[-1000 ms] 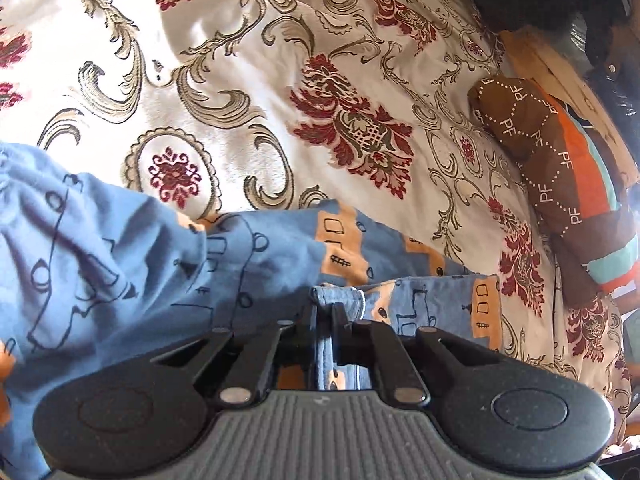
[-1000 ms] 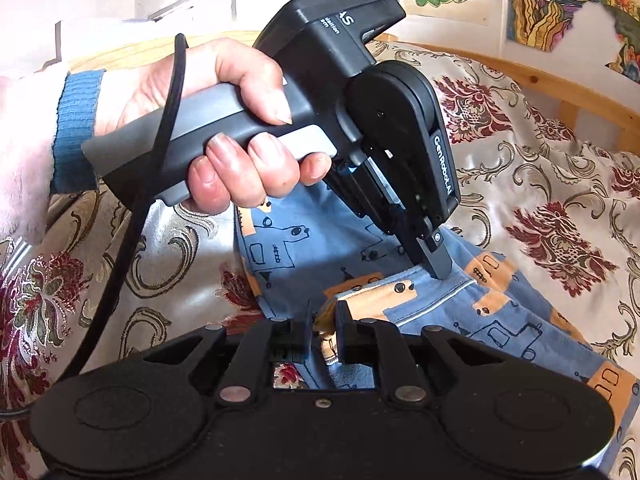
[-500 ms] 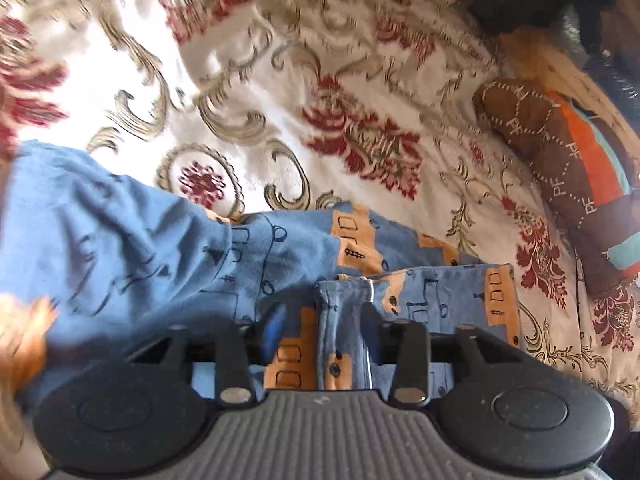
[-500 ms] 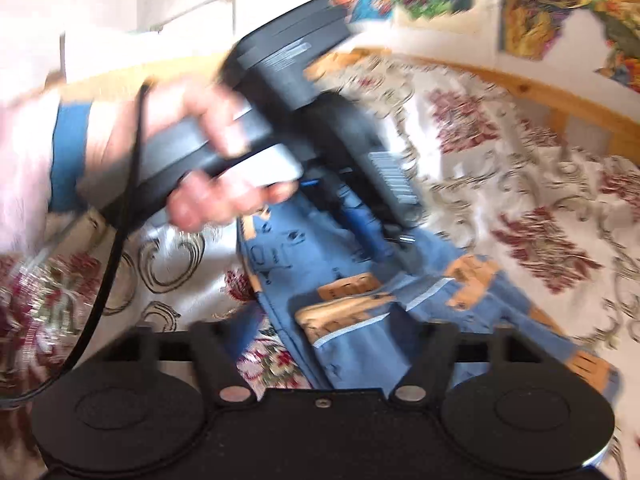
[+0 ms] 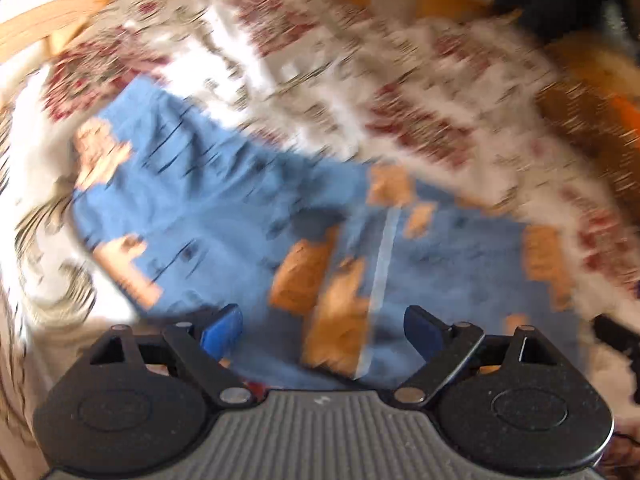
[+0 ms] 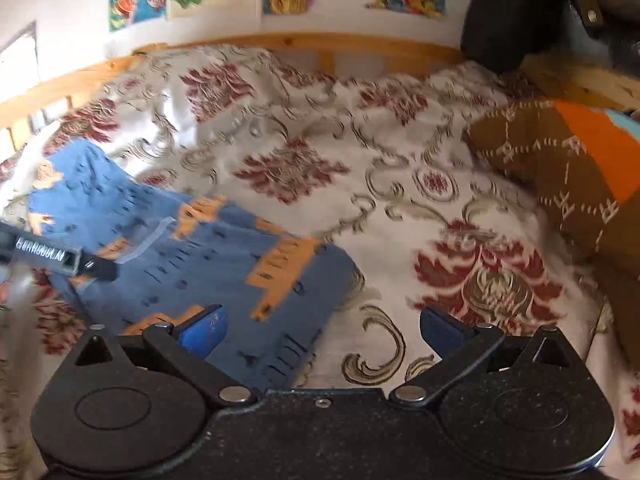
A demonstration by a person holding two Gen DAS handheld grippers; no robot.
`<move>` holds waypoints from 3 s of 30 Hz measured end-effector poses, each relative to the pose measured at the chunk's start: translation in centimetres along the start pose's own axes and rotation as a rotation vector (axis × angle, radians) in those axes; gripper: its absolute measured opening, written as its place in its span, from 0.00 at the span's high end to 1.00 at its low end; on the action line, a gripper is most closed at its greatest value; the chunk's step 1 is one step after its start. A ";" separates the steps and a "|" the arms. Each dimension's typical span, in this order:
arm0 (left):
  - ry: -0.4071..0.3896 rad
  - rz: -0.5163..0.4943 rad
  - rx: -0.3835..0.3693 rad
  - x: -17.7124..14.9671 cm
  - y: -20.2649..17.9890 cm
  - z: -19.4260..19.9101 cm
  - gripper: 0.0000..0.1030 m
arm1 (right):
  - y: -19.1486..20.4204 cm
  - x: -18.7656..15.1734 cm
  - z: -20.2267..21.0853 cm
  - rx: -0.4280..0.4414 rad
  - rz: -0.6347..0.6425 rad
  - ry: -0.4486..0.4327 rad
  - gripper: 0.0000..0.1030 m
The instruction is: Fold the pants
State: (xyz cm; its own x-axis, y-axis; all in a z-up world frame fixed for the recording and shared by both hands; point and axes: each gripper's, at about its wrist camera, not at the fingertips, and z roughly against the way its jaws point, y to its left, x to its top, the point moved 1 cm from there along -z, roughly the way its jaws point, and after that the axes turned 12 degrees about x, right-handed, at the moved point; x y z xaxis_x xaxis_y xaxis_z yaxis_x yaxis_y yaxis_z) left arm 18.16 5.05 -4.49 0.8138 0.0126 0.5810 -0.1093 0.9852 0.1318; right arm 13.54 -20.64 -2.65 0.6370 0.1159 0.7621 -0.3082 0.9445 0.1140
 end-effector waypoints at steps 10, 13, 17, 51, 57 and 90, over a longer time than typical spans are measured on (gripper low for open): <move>0.017 0.056 0.002 -0.2 2.9 2.7 0.06 | 1.4 -1.4 -0.1 -0.086 0.217 -0.116 0.01; 0.011 0.090 0.007 -0.1 4.7 3.2 0.04 | 2.5 0.6 -1.5 -0.149 0.332 -0.143 0.01; -0.016 0.135 0.014 -0.3 6.5 2.5 0.03 | 2.1 1.3 -6.5 -0.263 0.402 -0.042 0.02; -0.233 0.396 -0.156 3.7 16.0 -1.6 0.51 | 18.9 0.0 -9.3 -0.080 0.733 -0.163 0.01; -0.196 0.467 -0.171 3.8 17.2 -2.1 0.82 | 19.6 -0.6 -10.1 -0.099 0.779 -0.169 0.01; -0.462 -0.267 -0.238 -3.1 -8.6 10.1 0.86 | -4.2 -0.6 -0.5 0.361 -0.281 0.004 0.24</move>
State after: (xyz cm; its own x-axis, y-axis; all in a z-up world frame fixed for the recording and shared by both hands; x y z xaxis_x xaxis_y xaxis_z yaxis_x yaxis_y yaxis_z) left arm 10.82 -5.17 0.70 0.4567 -0.2651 0.8492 0.2401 0.9559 0.1693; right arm 14.76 -24.50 -3.89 0.7338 -0.1270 0.6673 -0.3496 0.7716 0.5313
